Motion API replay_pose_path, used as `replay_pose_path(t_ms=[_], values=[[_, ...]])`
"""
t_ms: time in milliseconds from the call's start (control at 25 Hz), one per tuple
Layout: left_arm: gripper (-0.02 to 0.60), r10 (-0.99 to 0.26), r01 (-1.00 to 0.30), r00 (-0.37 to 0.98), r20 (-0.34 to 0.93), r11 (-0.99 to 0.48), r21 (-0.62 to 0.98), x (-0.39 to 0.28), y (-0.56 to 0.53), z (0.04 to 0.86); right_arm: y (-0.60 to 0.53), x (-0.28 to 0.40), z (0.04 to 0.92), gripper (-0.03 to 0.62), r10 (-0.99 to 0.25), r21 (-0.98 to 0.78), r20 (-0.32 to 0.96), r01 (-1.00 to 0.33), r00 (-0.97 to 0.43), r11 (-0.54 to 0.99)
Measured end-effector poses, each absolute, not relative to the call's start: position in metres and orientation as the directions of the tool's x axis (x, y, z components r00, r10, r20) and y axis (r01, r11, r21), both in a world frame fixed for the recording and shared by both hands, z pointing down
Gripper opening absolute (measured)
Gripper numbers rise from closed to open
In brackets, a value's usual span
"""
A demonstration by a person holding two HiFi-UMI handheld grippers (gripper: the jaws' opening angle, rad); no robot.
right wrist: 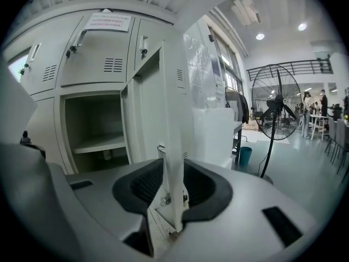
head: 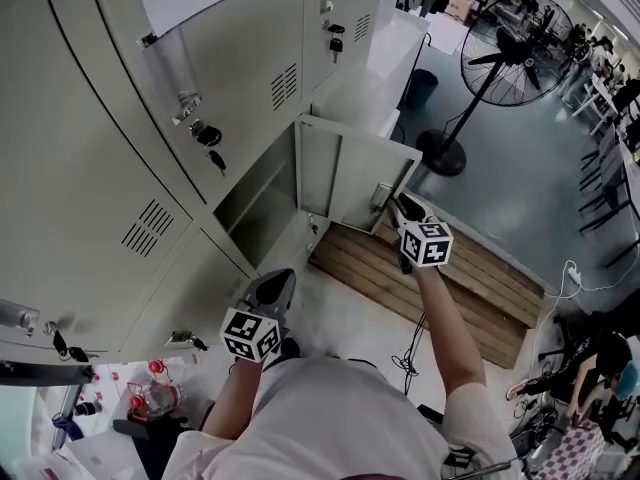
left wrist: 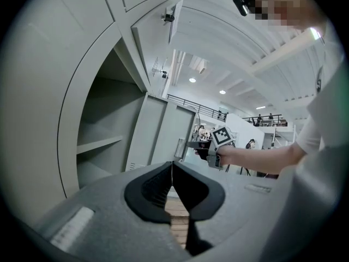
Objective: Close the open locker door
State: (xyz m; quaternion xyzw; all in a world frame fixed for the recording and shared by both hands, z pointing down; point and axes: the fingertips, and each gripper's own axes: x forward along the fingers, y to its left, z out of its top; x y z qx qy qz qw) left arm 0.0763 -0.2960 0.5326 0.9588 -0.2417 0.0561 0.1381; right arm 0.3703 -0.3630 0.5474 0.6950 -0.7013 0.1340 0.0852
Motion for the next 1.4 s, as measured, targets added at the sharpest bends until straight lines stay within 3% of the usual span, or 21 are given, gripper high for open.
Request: replay_pose_path(t_ms=[600, 1400], values=[[0.015, -0.458, -0.49, 0.871, 0.179, -0.838, 0.241, 0.064, -0.29, 0.534, -0.36, 0.364, 0.549, 0.104, -0.949, -0.037, 0.316, -0.999, -0.001, -0.011], [0.015, -0.464, -0.498, 0.866, 0.185, -0.831, 0.246, 0.069, -0.261, 0.538, -0.317, 0.309, 0.547, 0.101, -0.953, -0.053, 0.289, -0.995, -0.091, 0.079]])
